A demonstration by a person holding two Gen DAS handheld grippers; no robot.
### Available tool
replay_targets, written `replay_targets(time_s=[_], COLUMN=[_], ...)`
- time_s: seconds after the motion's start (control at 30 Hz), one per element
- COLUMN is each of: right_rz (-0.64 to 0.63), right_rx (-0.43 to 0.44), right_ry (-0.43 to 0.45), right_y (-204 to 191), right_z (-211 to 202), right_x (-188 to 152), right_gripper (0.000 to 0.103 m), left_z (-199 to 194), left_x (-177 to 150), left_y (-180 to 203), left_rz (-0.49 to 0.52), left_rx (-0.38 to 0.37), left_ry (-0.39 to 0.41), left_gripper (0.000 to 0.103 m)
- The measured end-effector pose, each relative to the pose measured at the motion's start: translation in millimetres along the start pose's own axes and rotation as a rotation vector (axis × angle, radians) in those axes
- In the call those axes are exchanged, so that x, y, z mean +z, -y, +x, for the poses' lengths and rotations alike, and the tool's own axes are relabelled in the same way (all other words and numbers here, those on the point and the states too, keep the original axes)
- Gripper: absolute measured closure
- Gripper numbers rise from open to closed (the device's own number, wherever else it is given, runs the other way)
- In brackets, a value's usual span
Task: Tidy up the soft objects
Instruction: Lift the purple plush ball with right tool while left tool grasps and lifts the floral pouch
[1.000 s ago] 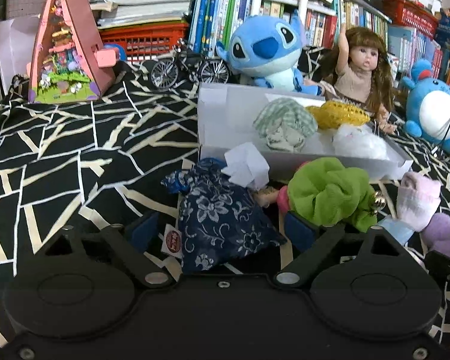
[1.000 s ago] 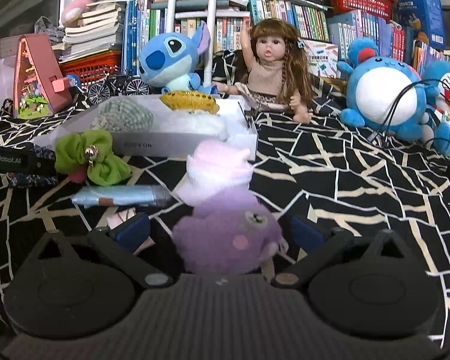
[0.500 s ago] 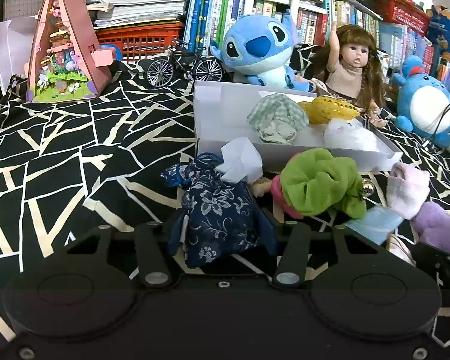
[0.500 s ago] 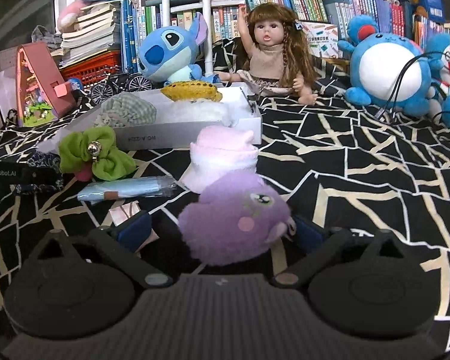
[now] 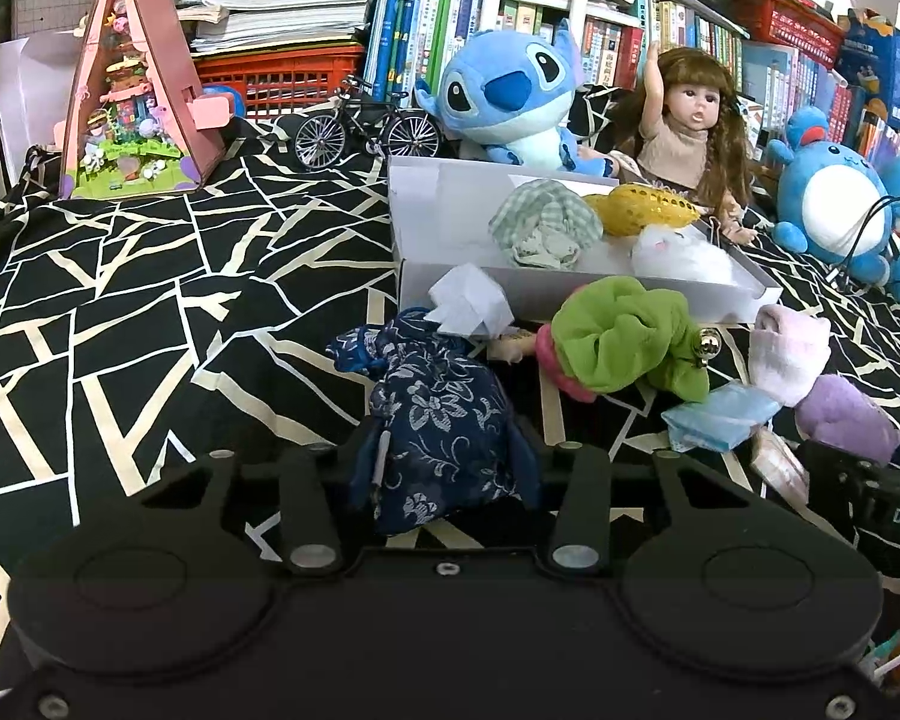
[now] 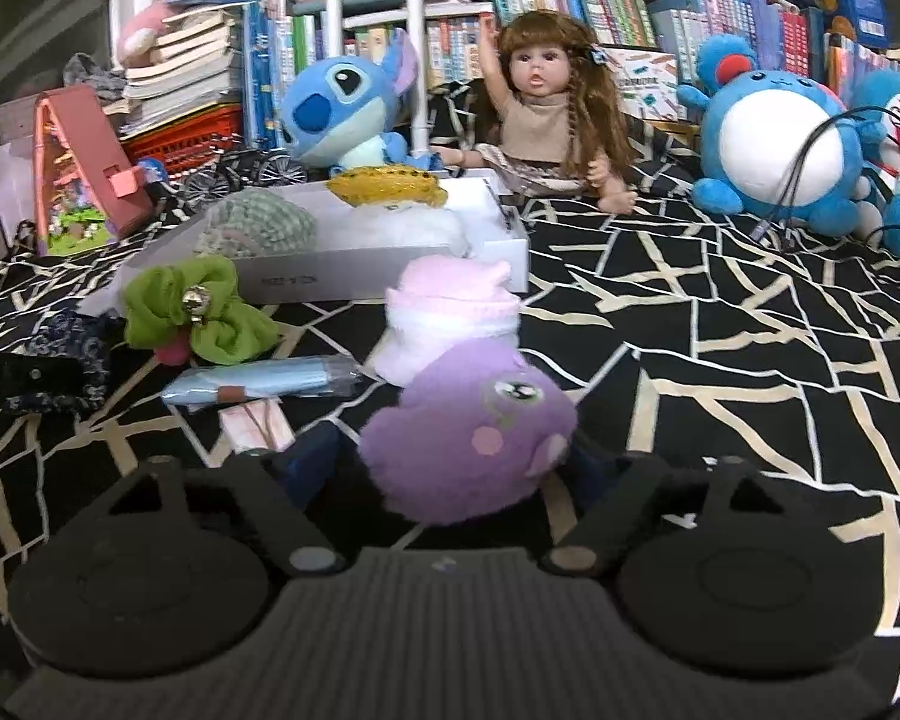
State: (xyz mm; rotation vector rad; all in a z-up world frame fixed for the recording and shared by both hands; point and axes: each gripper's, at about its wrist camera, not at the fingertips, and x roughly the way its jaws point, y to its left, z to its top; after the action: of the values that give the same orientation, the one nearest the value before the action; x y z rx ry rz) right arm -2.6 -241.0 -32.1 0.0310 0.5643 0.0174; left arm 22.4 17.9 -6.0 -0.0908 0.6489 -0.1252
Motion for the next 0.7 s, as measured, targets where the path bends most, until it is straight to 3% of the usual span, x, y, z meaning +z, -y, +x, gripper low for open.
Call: replay_targets(time_s=[0.1,0.7], right_rz=[0.013,0.001], right_rx=[-0.011,-0.023], right_ry=[0.010,0.083], right_y=[3,1], right_z=[-2,-12], right_x=[0,8], right_gripper=[0.034,0.036], left_z=[-2,15], left_x=[-1,1], left_y=[0,3], left_rz=[-0.005,-0.034], left_rx=[0.001,0.058], left_ry=[0.001,0.024], left_gripper=[0.061,0.037])
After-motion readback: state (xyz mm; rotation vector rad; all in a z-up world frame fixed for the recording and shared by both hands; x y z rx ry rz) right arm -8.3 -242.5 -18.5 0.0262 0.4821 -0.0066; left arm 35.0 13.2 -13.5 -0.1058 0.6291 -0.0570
